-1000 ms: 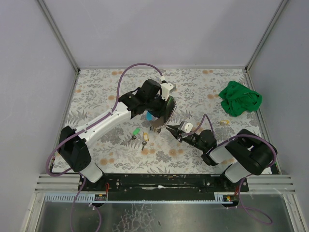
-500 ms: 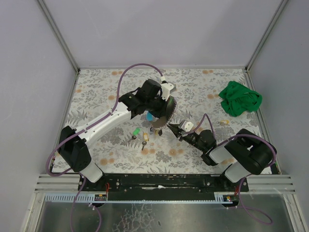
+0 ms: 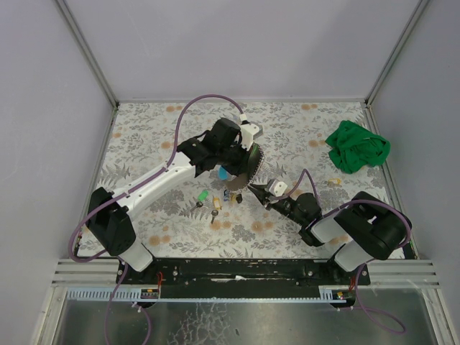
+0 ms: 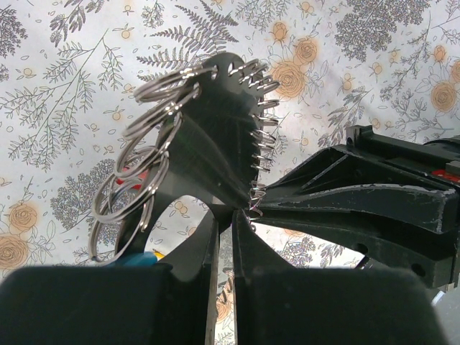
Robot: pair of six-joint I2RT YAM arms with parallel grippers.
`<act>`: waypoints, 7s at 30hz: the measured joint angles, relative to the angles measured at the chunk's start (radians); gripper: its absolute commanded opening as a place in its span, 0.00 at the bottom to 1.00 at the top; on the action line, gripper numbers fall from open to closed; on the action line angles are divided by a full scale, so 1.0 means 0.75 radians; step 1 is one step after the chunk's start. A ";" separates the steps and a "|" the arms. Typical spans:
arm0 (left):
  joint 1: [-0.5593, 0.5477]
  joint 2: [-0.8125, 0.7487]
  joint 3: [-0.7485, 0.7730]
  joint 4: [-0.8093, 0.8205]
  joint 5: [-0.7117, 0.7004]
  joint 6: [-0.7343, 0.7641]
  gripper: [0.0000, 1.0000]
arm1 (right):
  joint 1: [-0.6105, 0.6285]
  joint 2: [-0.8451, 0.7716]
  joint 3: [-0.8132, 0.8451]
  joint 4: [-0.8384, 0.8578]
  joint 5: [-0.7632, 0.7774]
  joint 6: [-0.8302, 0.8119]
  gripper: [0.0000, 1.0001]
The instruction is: Put the keys on the keyring
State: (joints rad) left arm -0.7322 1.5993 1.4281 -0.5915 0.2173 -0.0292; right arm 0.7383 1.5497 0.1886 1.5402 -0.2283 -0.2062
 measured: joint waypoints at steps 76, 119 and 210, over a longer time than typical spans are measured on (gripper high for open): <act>-0.018 0.001 -0.025 0.017 -0.036 -0.050 0.05 | 0.023 -0.064 -0.046 -0.002 0.005 -0.215 0.02; 0.215 -0.441 -1.368 1.815 0.551 -0.214 0.68 | 0.028 -0.644 -0.004 -0.874 -0.101 -0.254 0.01; 0.077 -0.337 -1.471 2.051 0.708 0.557 0.26 | 0.028 -0.602 0.206 -1.197 -0.350 -0.307 0.02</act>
State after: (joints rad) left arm -0.6746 1.3468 0.3248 0.9470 0.7479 0.3889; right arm 0.7593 1.0985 0.3431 0.6422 -0.4908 -0.4362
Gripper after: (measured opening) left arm 0.265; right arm 0.026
